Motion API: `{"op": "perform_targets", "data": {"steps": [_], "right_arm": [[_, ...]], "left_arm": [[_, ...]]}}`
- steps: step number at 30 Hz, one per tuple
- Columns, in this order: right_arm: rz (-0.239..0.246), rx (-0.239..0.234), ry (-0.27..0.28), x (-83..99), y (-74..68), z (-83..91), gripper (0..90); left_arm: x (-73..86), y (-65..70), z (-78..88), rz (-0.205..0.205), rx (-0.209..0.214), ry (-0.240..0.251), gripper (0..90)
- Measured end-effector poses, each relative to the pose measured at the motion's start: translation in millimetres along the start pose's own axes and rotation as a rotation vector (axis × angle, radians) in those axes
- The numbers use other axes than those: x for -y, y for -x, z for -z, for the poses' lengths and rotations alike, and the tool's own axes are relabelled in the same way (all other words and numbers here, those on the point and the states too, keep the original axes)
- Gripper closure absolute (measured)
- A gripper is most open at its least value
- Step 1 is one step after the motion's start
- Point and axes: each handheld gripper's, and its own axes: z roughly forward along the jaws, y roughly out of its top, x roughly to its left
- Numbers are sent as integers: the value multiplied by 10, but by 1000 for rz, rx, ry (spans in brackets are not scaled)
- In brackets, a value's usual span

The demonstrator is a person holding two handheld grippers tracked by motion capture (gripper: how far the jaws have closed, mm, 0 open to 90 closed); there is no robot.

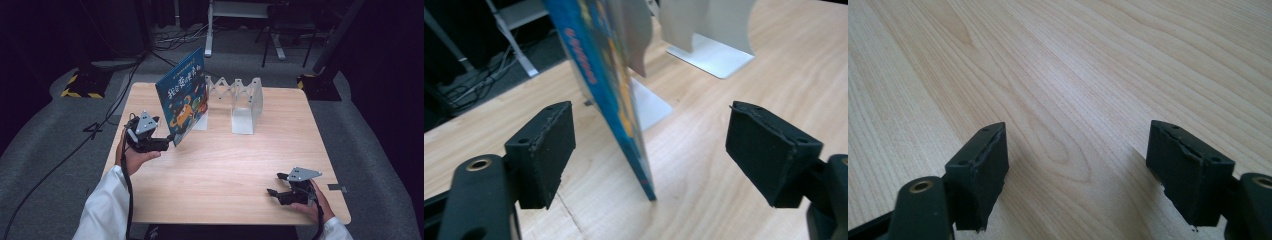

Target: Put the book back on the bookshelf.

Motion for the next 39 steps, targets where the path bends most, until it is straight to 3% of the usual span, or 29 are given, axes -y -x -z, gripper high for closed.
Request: {"op": "perform_targets", "data": {"steps": [11,21,34,39], "right_arm": [[0,2,0,3,-1,3,254],[-6,10,-1,7,-5,9,254],[-9,13,-2,7,-5,8,247],[-9,14,-2,7,-6,9,245]], "left_arm": [[112,251,41,-67,37,-59,182],[439,503,4,-138,66,-167,169],[858,678,-27,-173,73,-268,171],[952,712,-6,-157,75,-280,170]]}}
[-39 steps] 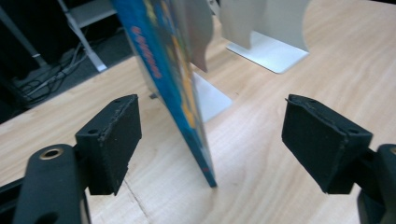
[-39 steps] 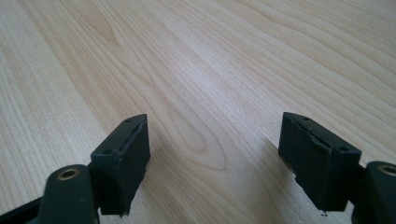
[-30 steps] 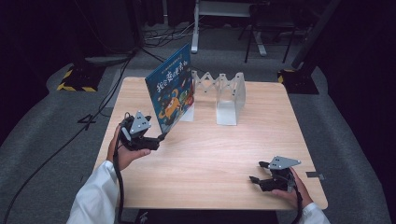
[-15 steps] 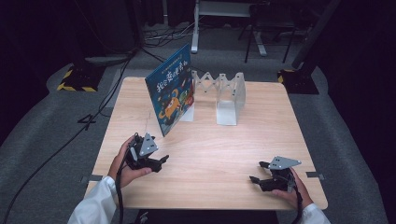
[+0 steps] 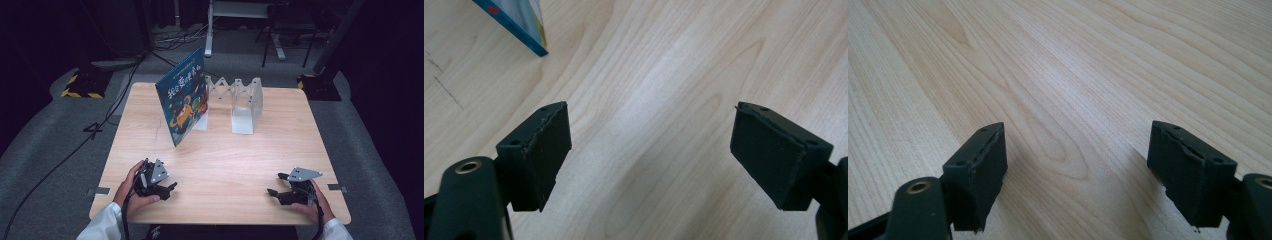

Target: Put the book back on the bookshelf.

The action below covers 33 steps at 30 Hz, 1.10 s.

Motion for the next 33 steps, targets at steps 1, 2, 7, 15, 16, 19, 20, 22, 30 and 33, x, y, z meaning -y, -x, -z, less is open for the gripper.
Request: {"op": "perform_targets", "data": {"steps": [1,2,7,15,16,19,20,22,30,33], "right_arm": [[0,0,0,0,0,0,245],[-2,1,0,0,-1,1,245],[-3,1,1,2,-2,1,245],[-4,6,0,4,-5,4,244],[-4,5,2,4,-4,3,244],[-4,7,0,4,-6,4,244],[-4,8,1,4,-6,4,242],[-5,6,2,4,-6,3,242],[-2,7,0,4,-5,4,242],[-3,7,-1,4,-6,4,240]], "left_arm": [[22,8,-6,-3,4,-5,170],[47,20,-11,1,14,-8,170],[159,48,-39,25,35,-20,171],[316,0,-14,143,99,20,169],[342,-13,-14,163,114,27,169],[389,-40,3,193,123,27,163],[399,-40,10,191,129,28,163],[410,-50,20,184,130,27,163],[431,-53,33,189,131,30,162],[431,-54,32,190,130,28,157]]}}
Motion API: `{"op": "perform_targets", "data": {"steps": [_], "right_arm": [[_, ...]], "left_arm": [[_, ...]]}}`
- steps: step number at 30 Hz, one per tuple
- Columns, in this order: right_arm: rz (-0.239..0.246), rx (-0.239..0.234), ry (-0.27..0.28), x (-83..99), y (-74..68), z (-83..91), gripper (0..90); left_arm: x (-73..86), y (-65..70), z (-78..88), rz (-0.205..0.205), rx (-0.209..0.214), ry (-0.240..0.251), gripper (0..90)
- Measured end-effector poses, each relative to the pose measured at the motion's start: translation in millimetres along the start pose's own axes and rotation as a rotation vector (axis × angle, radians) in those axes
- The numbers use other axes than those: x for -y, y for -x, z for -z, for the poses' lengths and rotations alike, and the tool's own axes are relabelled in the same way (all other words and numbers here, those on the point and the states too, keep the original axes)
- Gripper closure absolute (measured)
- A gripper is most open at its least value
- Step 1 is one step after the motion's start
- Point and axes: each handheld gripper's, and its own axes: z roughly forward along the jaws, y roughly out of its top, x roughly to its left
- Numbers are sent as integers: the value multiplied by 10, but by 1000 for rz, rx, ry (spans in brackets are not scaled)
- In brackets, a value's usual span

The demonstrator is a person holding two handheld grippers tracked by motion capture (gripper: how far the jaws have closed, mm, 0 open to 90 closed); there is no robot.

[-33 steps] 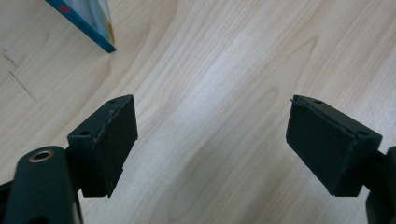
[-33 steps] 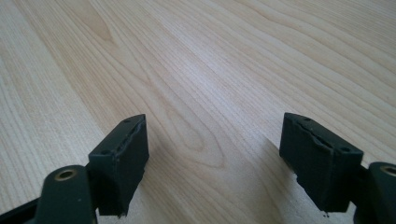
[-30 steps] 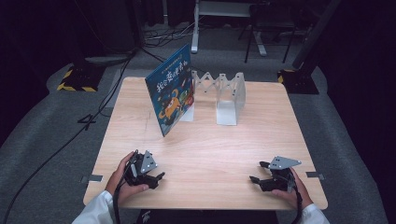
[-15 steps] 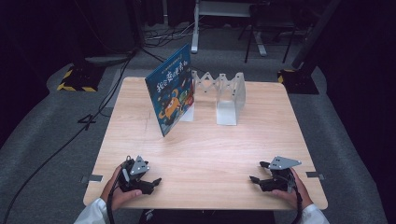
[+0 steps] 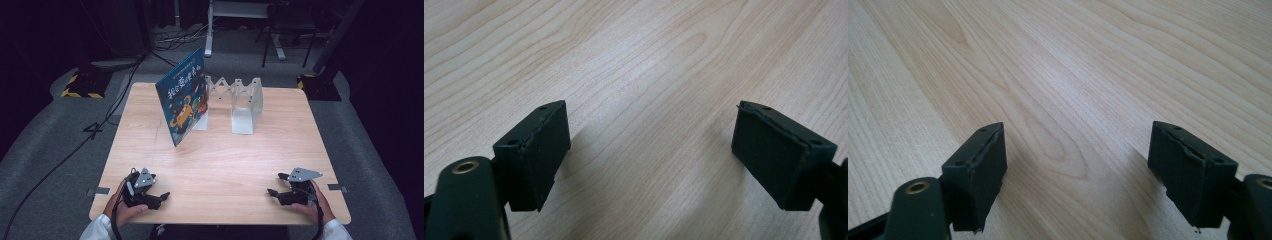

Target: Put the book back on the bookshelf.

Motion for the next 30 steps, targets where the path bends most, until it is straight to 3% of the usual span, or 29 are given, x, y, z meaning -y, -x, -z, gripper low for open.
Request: {"op": "perform_targets", "data": {"steps": [30], "right_arm": [[-1,-1,0,2,1,0,235]], "left_arm": [[-10,-13,-10,-4,2,-5,140]]}}
